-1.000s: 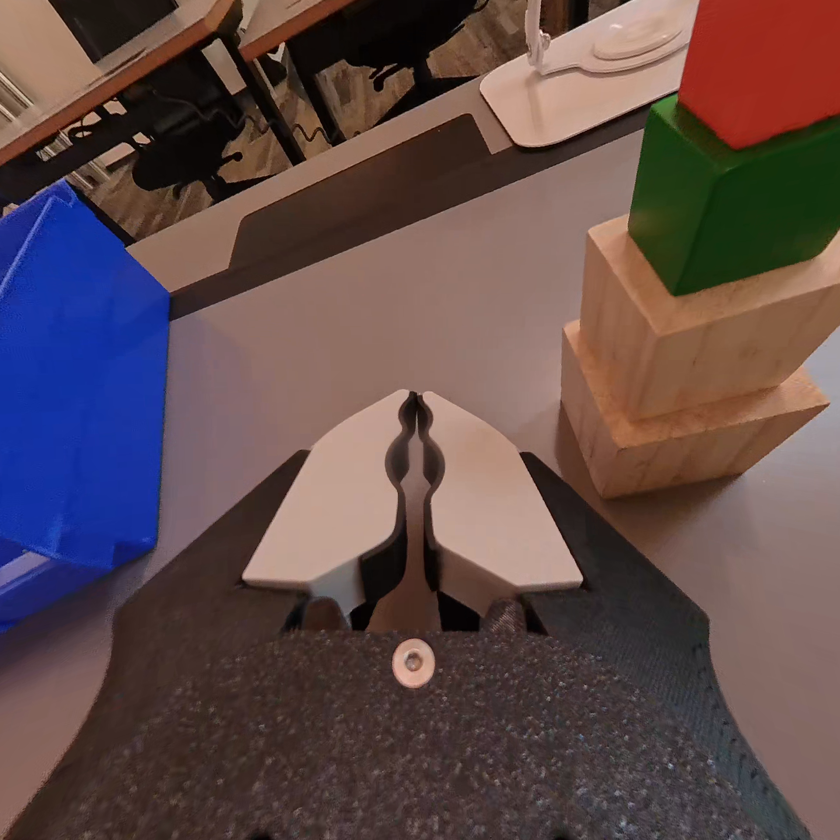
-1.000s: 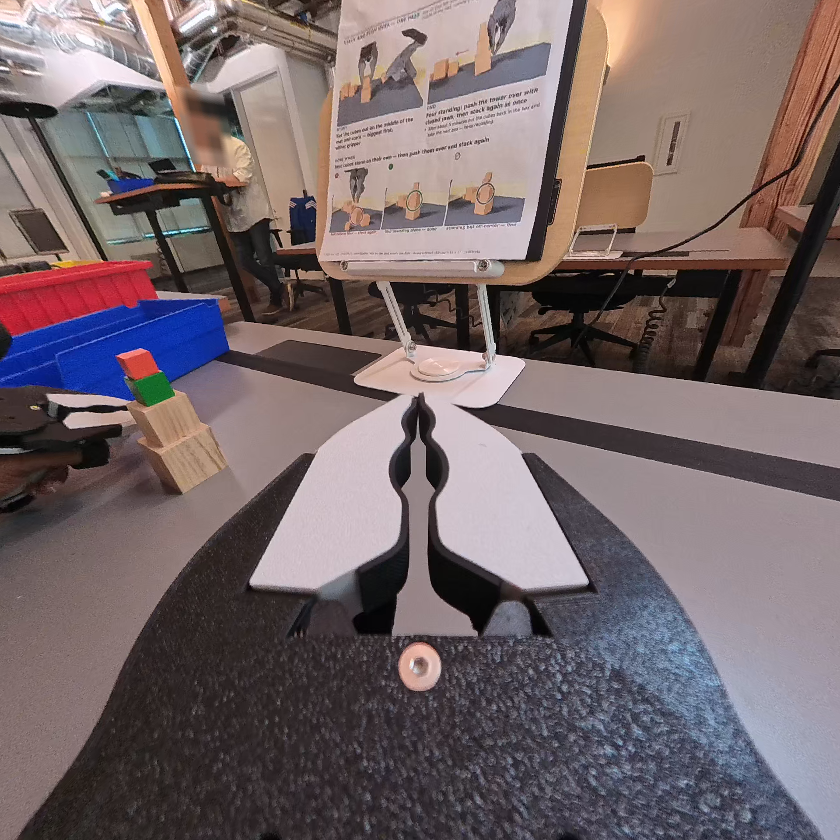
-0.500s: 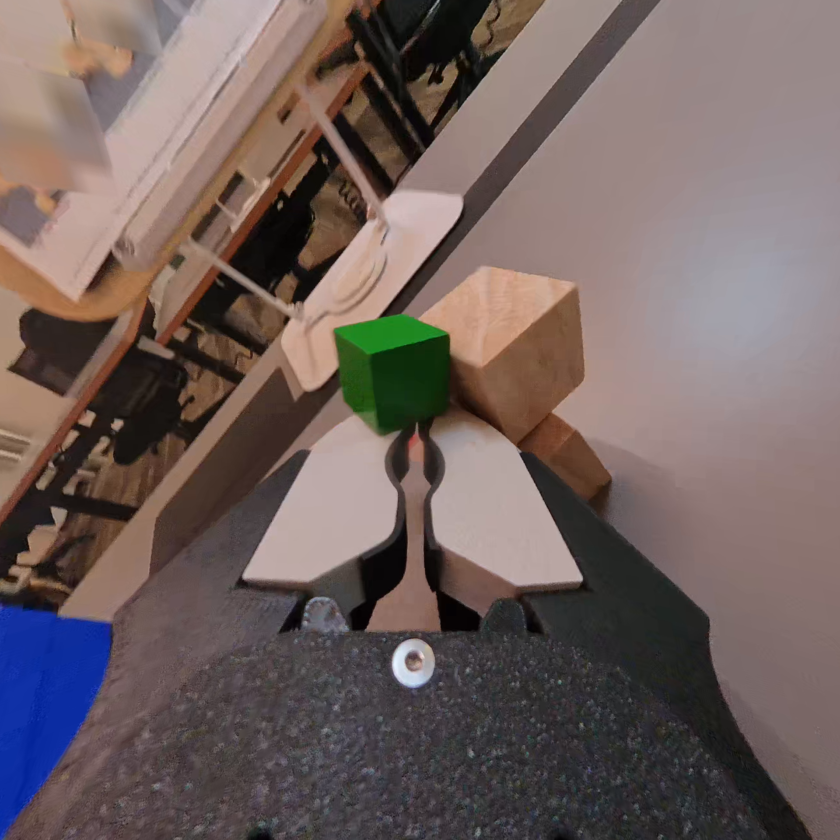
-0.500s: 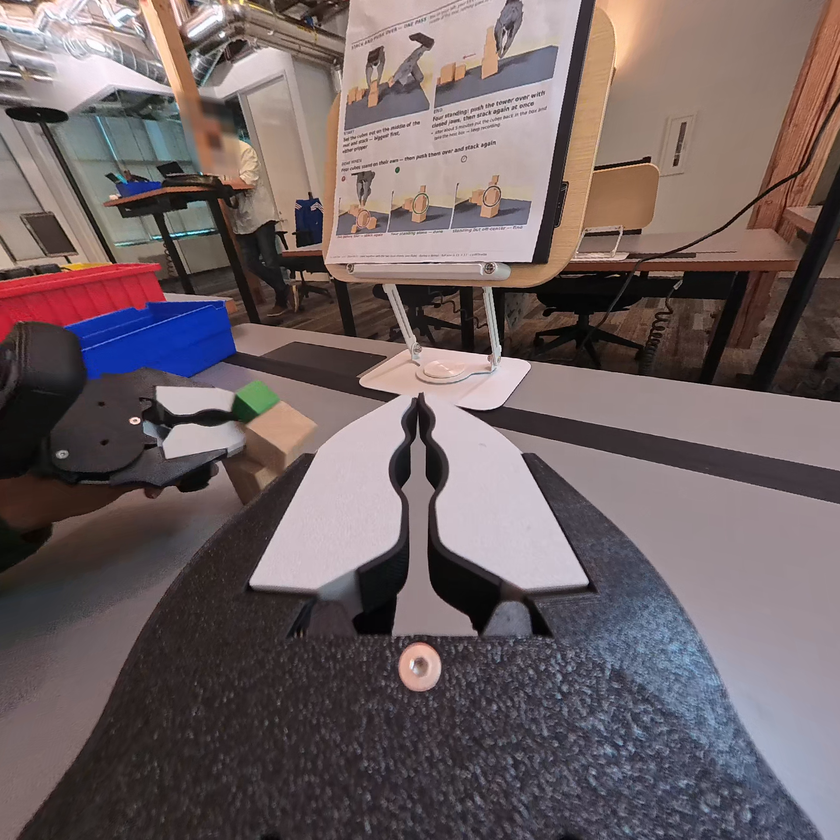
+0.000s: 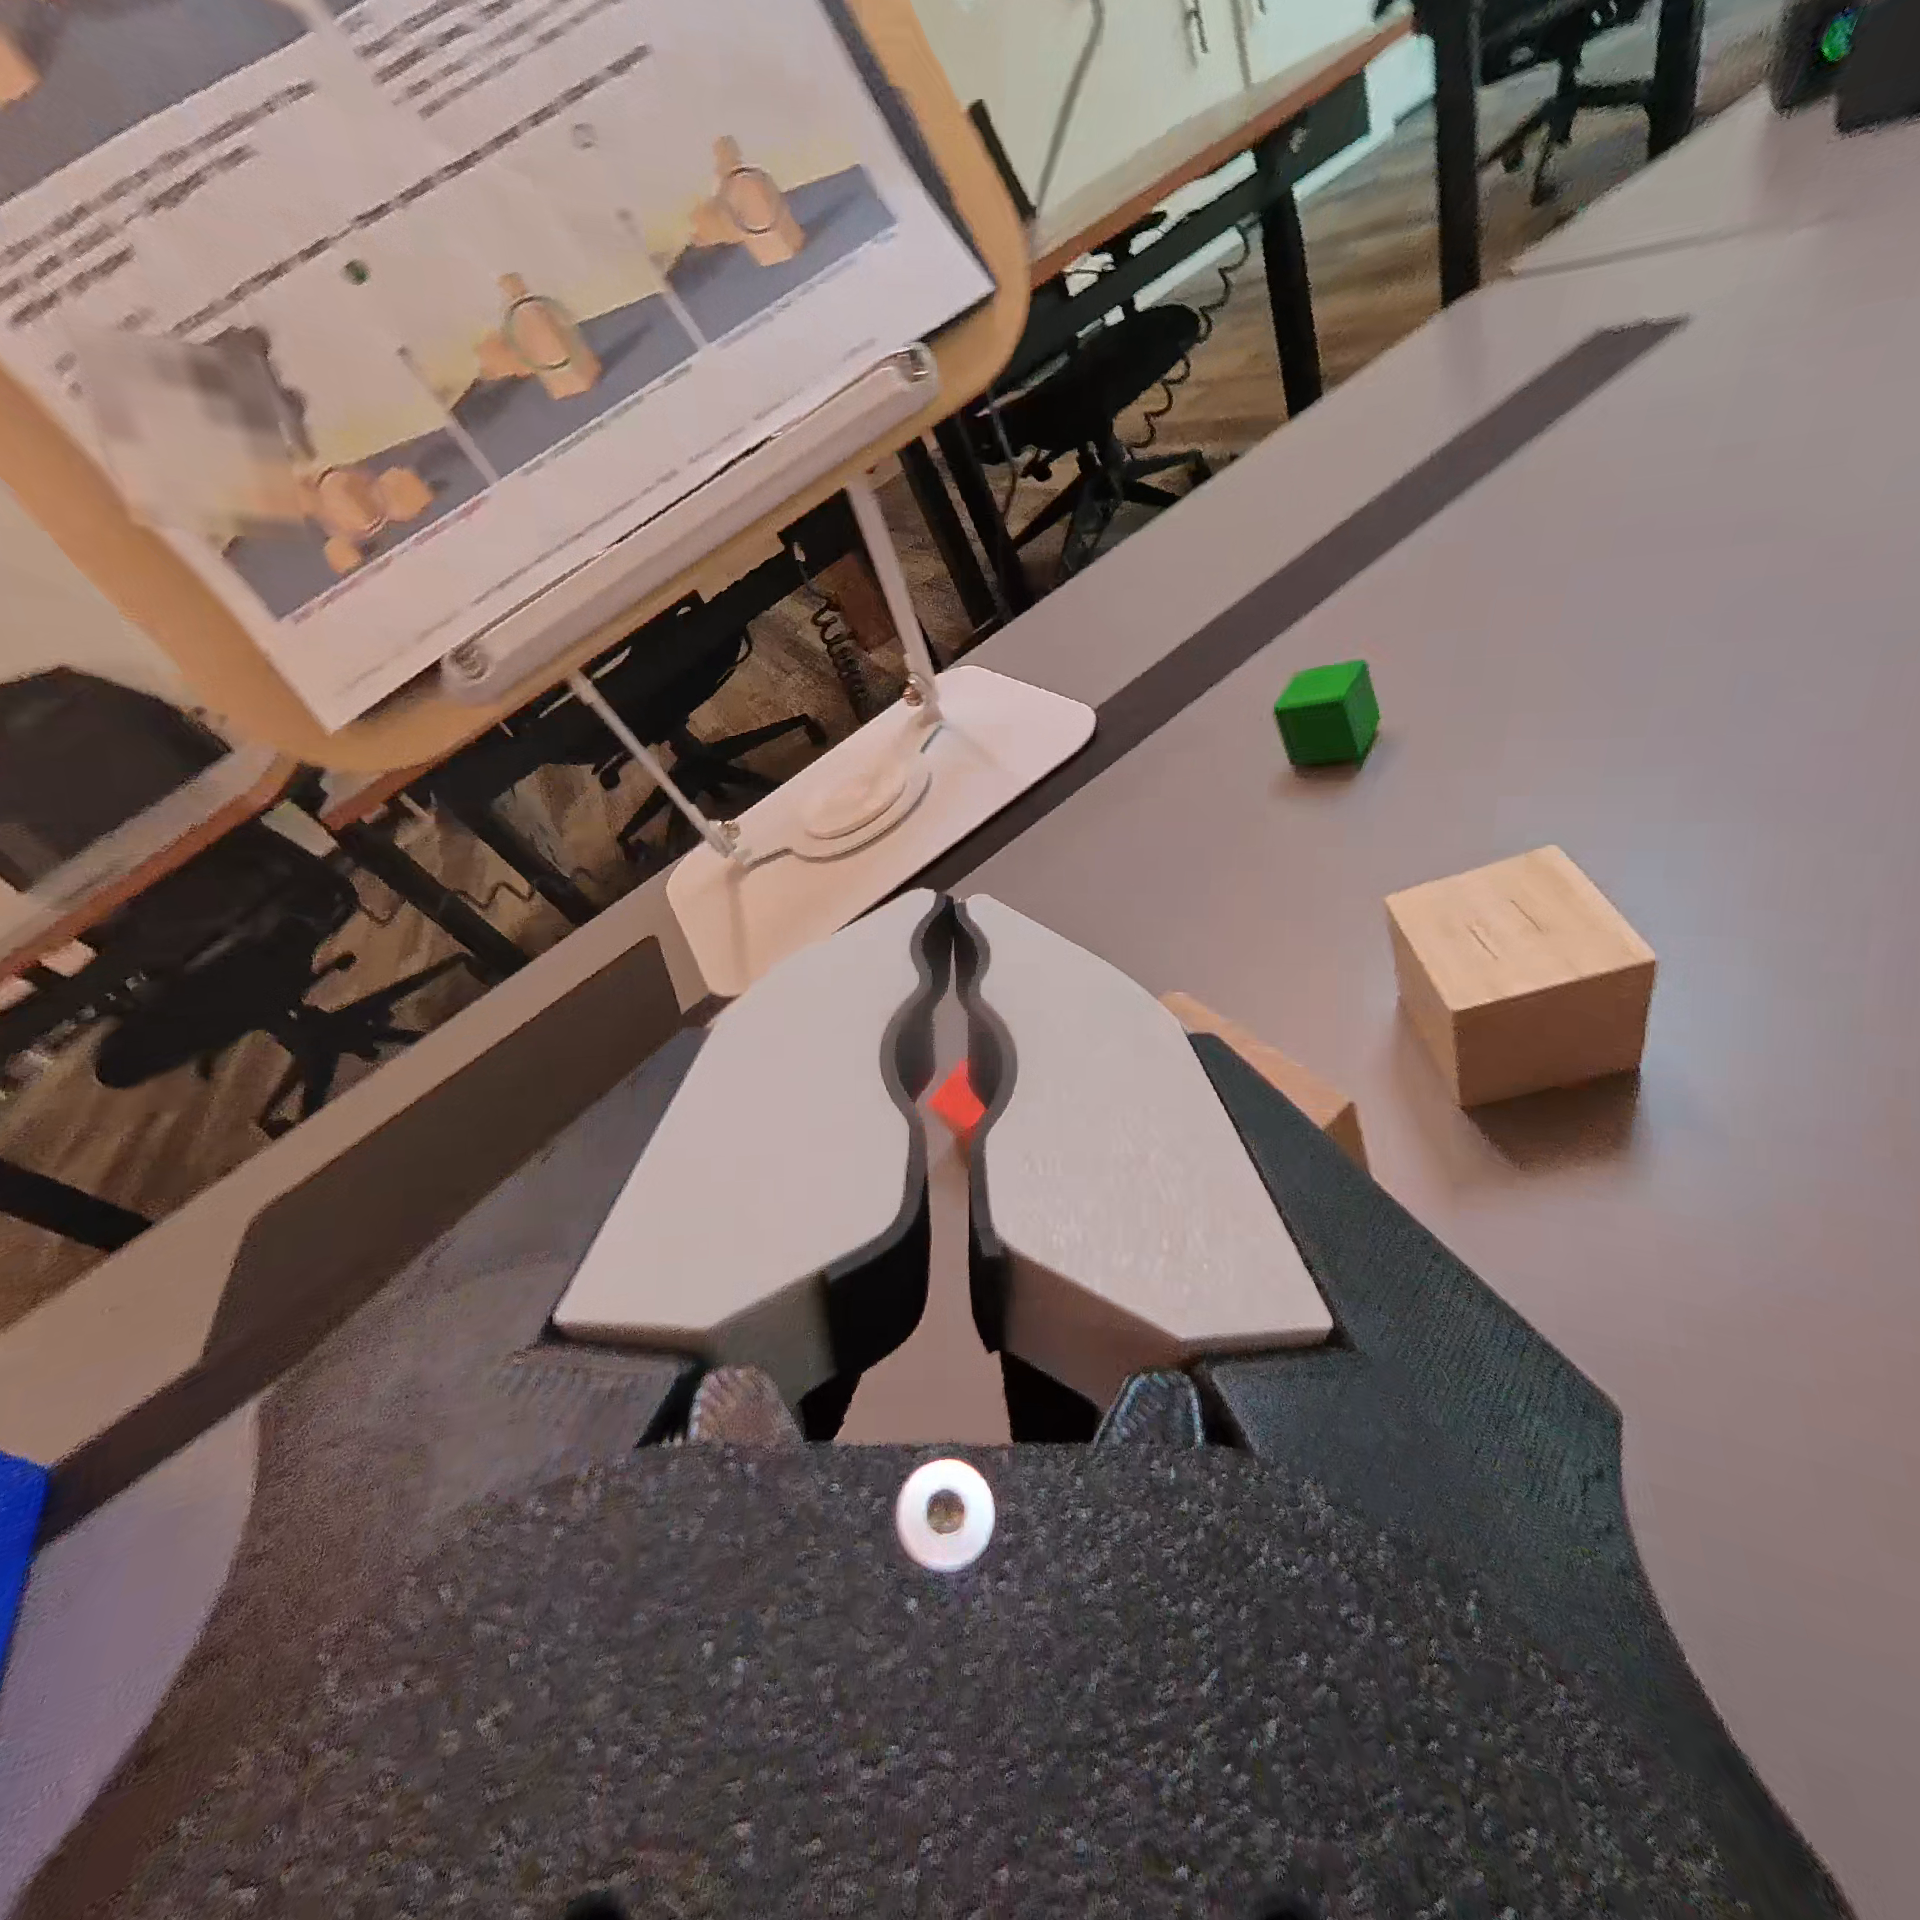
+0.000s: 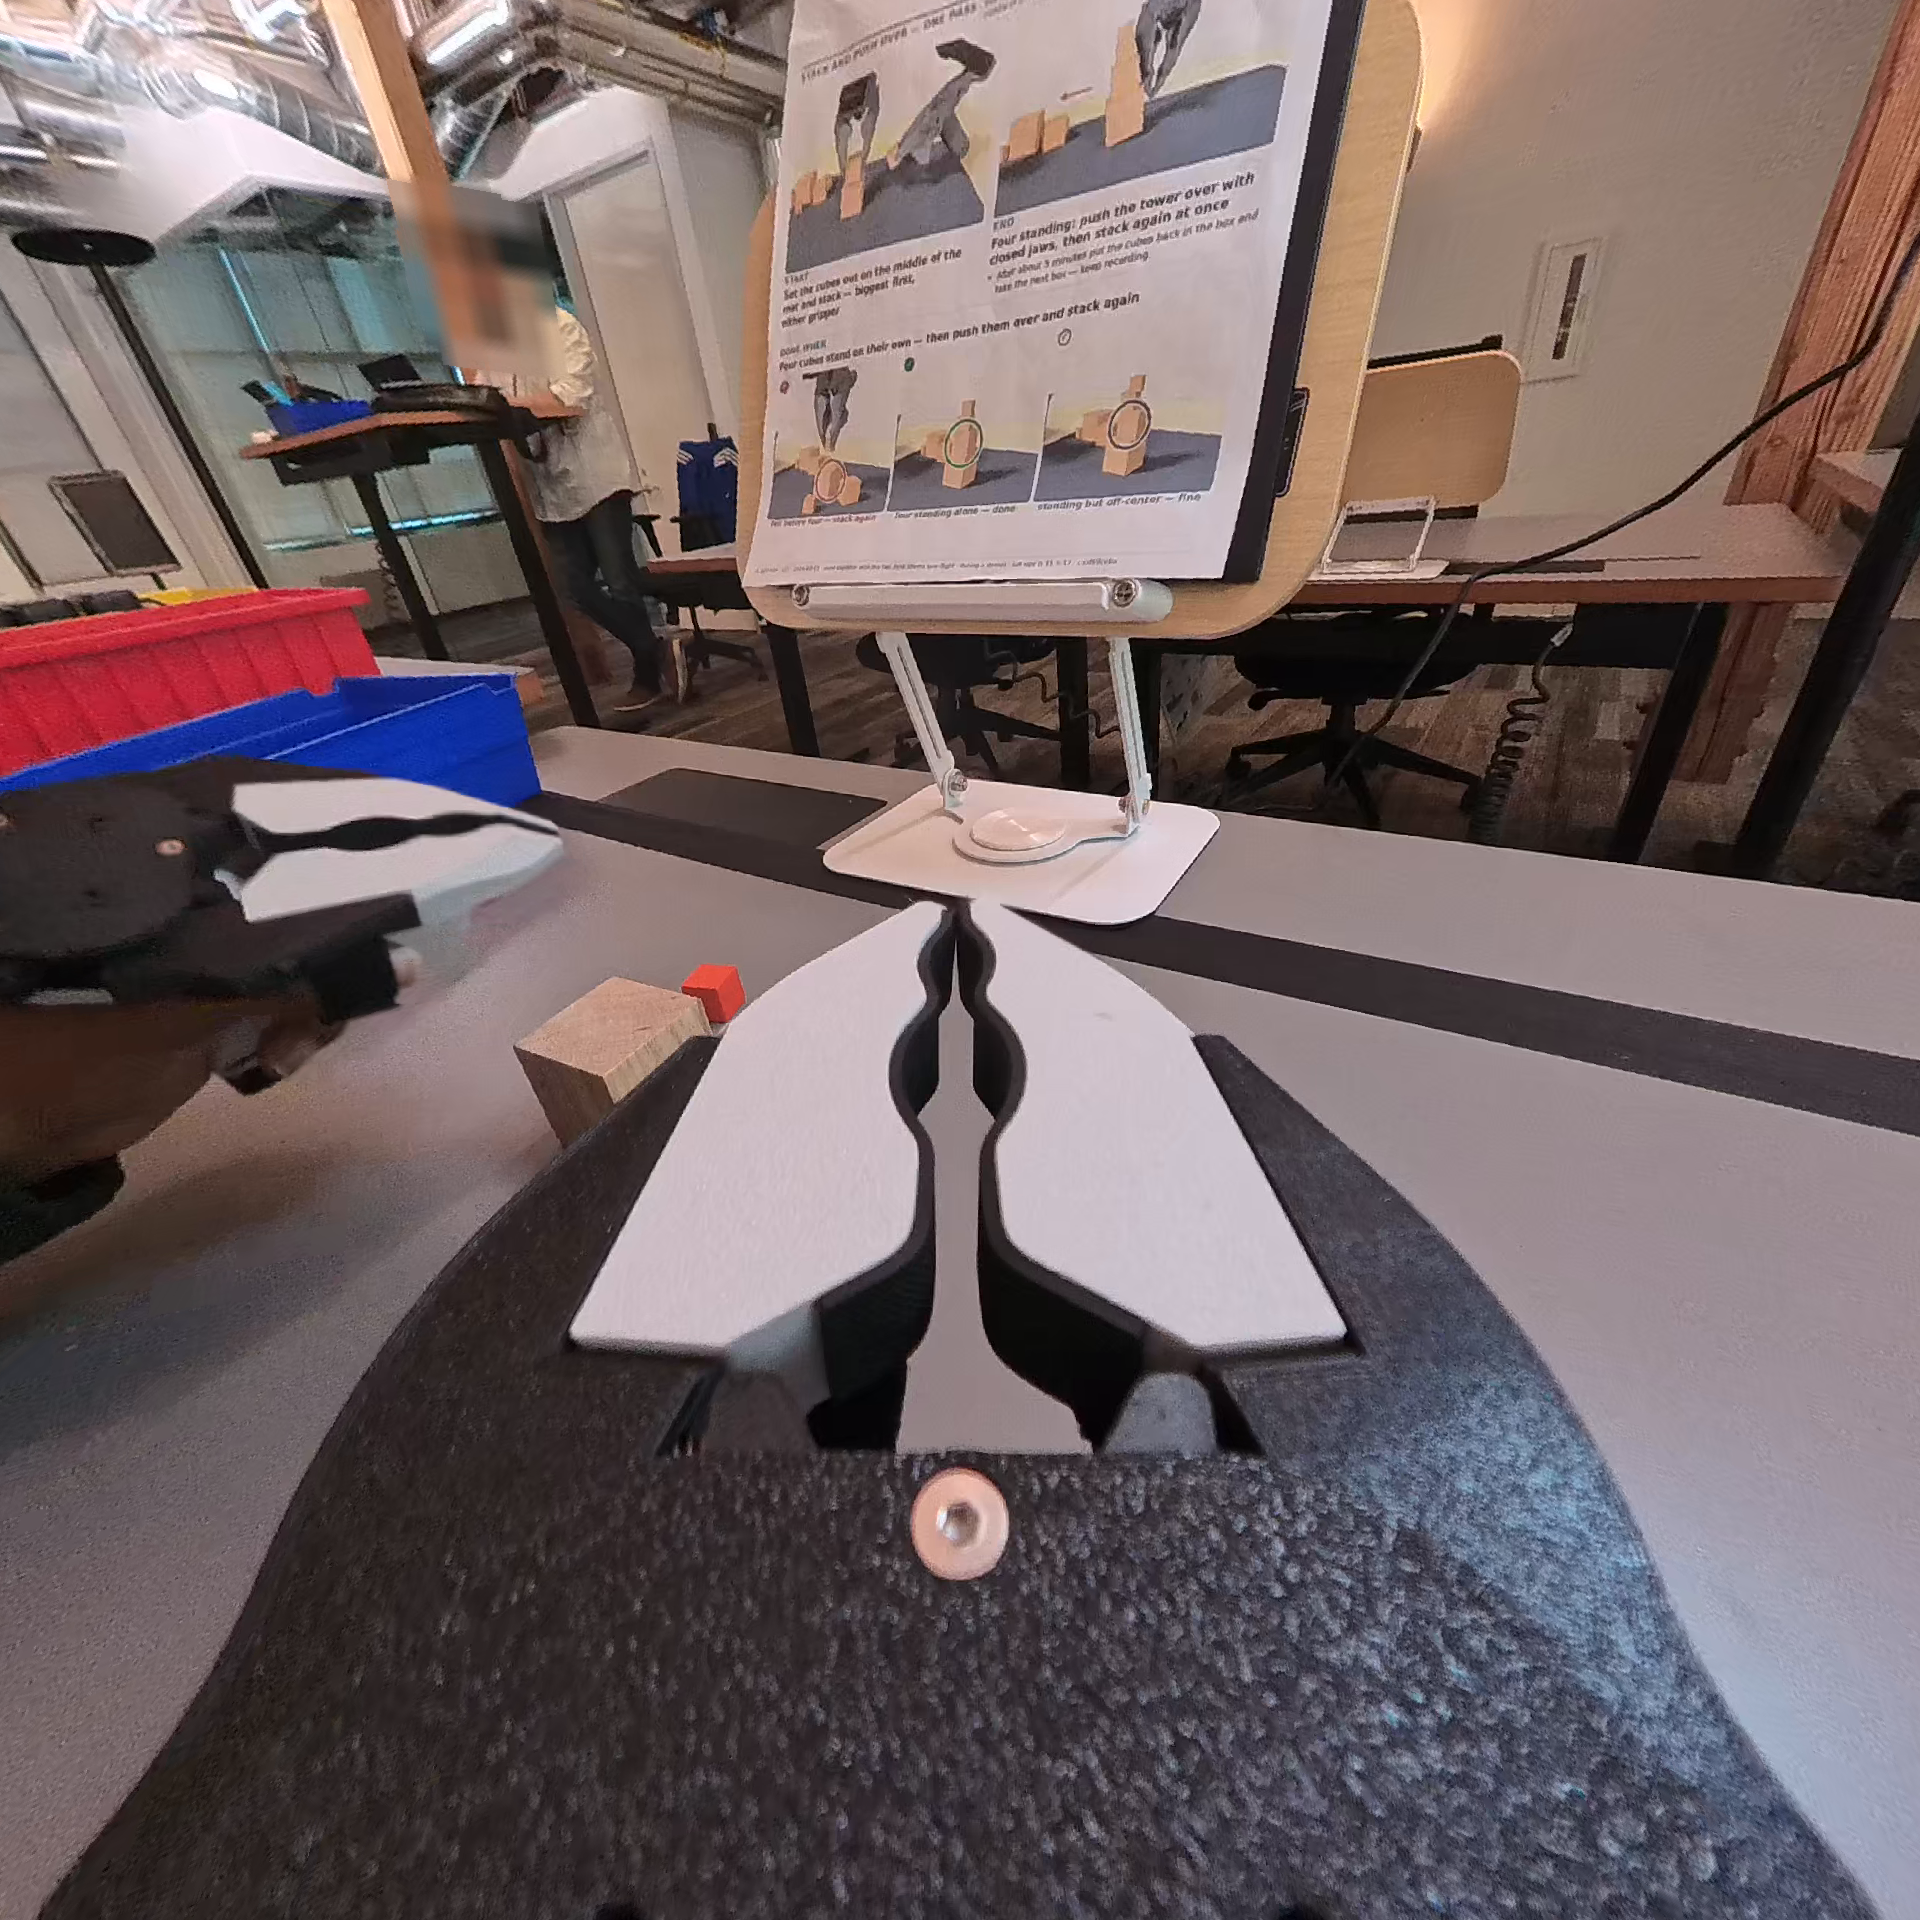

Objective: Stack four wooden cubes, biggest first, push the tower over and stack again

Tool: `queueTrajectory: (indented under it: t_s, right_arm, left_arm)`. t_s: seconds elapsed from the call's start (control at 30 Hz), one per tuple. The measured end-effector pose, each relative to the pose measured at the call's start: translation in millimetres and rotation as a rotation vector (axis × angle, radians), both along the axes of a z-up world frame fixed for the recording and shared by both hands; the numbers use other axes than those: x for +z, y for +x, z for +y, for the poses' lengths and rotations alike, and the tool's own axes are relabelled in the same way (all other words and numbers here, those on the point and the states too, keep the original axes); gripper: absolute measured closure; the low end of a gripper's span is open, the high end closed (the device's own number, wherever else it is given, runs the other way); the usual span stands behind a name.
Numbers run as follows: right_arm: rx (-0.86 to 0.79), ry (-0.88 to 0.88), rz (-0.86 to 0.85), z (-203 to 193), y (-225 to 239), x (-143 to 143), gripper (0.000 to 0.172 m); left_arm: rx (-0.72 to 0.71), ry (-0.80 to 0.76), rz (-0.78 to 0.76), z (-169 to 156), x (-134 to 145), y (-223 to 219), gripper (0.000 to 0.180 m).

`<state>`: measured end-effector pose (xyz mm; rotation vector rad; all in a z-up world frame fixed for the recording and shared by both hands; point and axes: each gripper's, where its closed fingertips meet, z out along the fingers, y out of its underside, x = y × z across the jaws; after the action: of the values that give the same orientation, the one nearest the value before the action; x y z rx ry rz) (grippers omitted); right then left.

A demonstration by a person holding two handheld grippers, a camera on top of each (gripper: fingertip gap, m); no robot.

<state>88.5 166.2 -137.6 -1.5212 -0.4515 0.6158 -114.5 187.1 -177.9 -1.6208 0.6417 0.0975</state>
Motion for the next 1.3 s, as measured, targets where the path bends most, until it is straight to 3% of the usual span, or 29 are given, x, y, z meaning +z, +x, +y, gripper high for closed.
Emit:
queueTrajectory:
  t_s: [0.27, 0.53, 0.67, 0.9, 1.3]
  right_arm:
    - [0.005, 0.001, -0.009, -0.4, -2.5, -2.6, 0.172]
    - [-0.004, -0.010, -0.020, 1.7, -0.8, -8.0, 0.172]
    - [0.001, -0.031, -0.028, 3.9, -2.3, -15.1, 0.172]
    - [0.047, -0.049, -0.031, 3.4, -11.3, -23.7, 0.170]
    - [0.231, -0.009, -0.171, -16.0, -51.2, -40.0, 0.130]
  left_arm:
    - [0.056, -0.030, -0.318, 1.0, 3.4, -73.4, 0.180]
    - [0.297, 0.001, -0.617, 9.2, -3.5, -151.4, 0.180]
    - [0.327, 0.066, -0.647, 7.5, 4.8, -164.8, 0.180]
    - [0.287, 0.122, -0.540, 6.9, 15.6, -153.3, 0.180]
    - [0.222, 0.112, -0.568, 5.1, 21.6, -140.0, 0.180]
